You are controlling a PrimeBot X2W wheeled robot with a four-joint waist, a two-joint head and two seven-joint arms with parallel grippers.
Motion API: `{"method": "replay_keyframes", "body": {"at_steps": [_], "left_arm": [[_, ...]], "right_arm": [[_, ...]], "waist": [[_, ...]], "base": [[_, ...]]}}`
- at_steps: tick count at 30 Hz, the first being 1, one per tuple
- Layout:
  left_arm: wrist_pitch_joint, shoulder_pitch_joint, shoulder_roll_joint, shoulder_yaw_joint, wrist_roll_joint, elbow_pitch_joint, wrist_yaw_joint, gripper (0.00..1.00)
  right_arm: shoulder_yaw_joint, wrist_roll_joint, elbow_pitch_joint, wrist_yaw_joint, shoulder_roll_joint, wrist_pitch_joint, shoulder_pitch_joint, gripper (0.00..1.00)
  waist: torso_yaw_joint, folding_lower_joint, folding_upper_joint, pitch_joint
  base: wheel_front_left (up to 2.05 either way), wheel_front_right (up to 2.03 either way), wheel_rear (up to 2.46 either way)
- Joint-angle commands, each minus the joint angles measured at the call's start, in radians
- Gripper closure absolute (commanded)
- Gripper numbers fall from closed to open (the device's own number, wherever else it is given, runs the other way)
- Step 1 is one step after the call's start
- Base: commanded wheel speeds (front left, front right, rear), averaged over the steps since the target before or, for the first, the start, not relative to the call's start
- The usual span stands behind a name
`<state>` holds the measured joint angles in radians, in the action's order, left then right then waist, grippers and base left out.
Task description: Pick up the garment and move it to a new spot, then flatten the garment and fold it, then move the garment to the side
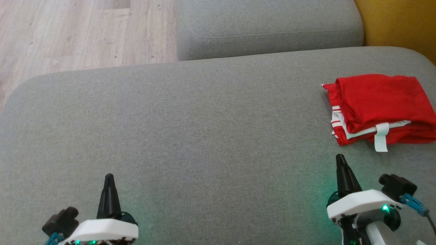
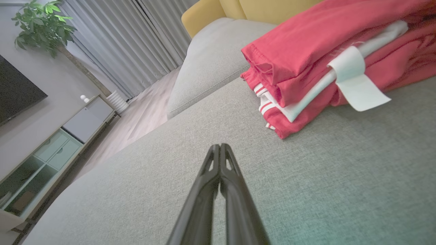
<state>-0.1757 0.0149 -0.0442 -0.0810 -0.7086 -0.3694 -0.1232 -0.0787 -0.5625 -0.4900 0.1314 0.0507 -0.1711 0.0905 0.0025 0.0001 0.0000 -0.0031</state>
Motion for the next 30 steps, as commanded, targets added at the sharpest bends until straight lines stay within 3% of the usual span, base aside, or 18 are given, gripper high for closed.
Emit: {"method": "replay_keyframes", "body": {"at_steps": [1,30], "left_arm": [[0.006,0.047,-0.002,0.02,-0.022,0.036,-0.002,1.0],[0.089,0.06,-0.003,0.071,-0.278,0.062,-0.003,1.0]], "right_arm": [[0.005,-0.029,0.039,0.0,0.0,0.009,0.041,1.0],[0.06,-0.326,0.099,0.0,0.0,0.09,0.034,1.0]], "waist": [[0.0,0.0,0.0,0.0],[-0.001,0.0,0.0,0.002]], "base": [[0.0,0.0,0.0],[0.0,0.0,0.0]]}}
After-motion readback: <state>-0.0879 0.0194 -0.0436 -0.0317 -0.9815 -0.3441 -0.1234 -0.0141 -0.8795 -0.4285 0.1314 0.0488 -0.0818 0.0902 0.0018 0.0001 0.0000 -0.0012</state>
